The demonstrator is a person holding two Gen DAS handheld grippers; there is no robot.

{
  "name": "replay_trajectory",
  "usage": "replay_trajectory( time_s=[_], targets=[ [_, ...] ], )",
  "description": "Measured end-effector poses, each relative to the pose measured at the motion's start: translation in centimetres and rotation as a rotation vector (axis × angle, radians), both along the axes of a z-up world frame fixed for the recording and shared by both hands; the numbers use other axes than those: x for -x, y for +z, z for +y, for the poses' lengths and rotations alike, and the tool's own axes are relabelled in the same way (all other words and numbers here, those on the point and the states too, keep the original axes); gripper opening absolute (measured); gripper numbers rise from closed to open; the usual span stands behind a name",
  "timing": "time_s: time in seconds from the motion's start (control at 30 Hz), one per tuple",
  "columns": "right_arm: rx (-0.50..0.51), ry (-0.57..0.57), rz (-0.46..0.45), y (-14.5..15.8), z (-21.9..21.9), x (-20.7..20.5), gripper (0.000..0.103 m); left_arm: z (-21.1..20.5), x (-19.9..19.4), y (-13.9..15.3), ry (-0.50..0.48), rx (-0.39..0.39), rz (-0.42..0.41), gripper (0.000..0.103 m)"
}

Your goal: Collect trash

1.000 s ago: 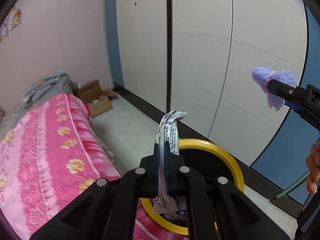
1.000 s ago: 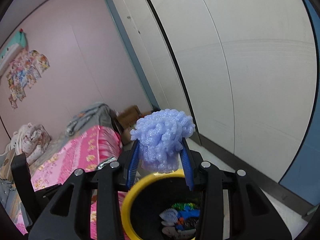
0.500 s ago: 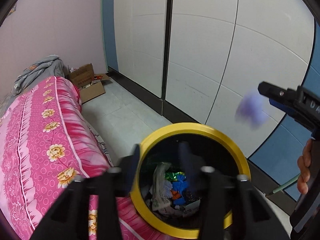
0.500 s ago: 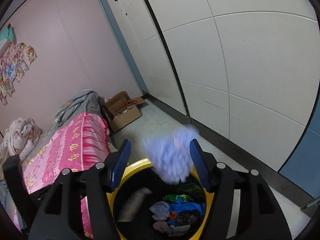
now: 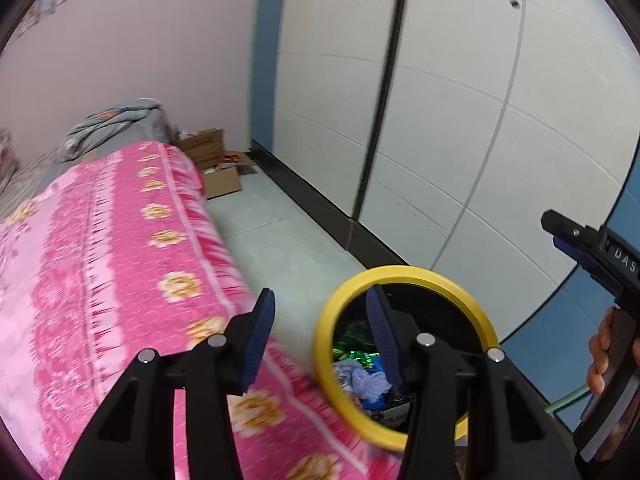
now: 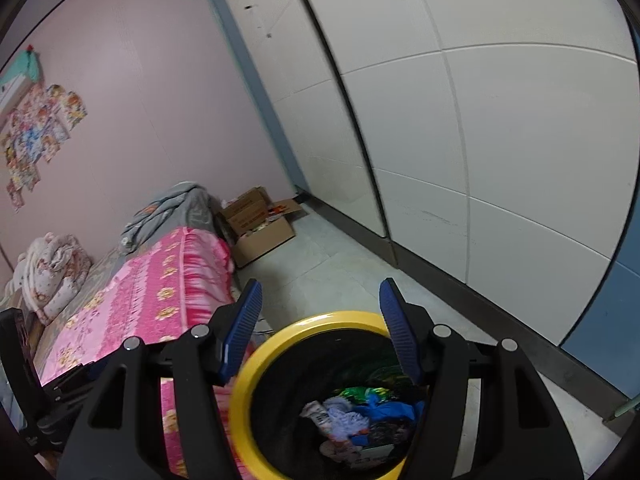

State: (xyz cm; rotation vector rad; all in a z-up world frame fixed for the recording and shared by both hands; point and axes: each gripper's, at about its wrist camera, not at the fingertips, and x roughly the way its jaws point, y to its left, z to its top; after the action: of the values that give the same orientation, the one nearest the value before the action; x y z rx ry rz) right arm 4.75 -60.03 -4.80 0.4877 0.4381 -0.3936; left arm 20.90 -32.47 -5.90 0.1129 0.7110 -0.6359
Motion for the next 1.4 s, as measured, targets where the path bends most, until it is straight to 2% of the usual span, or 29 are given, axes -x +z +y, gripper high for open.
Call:
replay_trajectory(
  time_s=[0.2,0.47,0.53,0.6,0.63,0.73,0.8,0.87,1.03,1.1,1.23,1.4],
  targets=[
    [0.016,0.139,-0.007,1.6,5.9,-2.0,0.059,8.6,0.9,2.5,0.142,0.028,-0.04,0.045],
    [0.049,0.39,-0.041,4.2,17.4,-5.3,0.059,20.2,3.5,5.4,0.36,0.025,-0.109,0.046],
    [0.067,0.428,-0.052,4.8,19.9,-5.5,0.06,22.8,4.6,6.1,0.408,0.029,-0.132,0.051],
    [0.084,0.454,-0.068,5.4,22.2,-5.4,0.068,24.6,5.4,6.7,0.441,0.034,-0.15,0.057],
    [0.086,0.468,-0.075,5.7,23.1,-5.4,0.07,25.8,6.2,7.0,0.462,0.039,-0.165,0.064],
    [0.107,0.5,-0.087,6.2,25.8,-4.9,0.078,27.9,8.2,7.7,0.491,0.051,-0.209,0.071],
    [0.12,0.527,-0.101,6.5,27.3,-4.3,0.088,29.0,9.6,8.1,0.51,0.053,-0.244,0.083],
    [0.133,0.544,-0.121,6.8,28.4,-3.5,0.094,29.9,10.8,8.2,0.531,0.06,-0.277,0.088],
    [0.26,0.519,-0.152,6.7,31.2,-0.8,0.095,31.3,13.5,8.0,0.55,0.078,-0.311,0.094],
    [0.304,0.472,-0.146,6.2,31.6,0.1,0.095,31.6,14.2,7.8,0.549,0.084,-0.309,0.095],
    [0.267,0.514,-0.173,4.8,31.7,1.5,0.095,31.8,15.7,7.3,0.549,0.096,-0.299,0.095],
    [0.258,0.509,-0.207,3.9,31.9,3.3,0.095,31.7,17.9,7.1,0.54,0.127,-0.313,0.095]
  ],
)
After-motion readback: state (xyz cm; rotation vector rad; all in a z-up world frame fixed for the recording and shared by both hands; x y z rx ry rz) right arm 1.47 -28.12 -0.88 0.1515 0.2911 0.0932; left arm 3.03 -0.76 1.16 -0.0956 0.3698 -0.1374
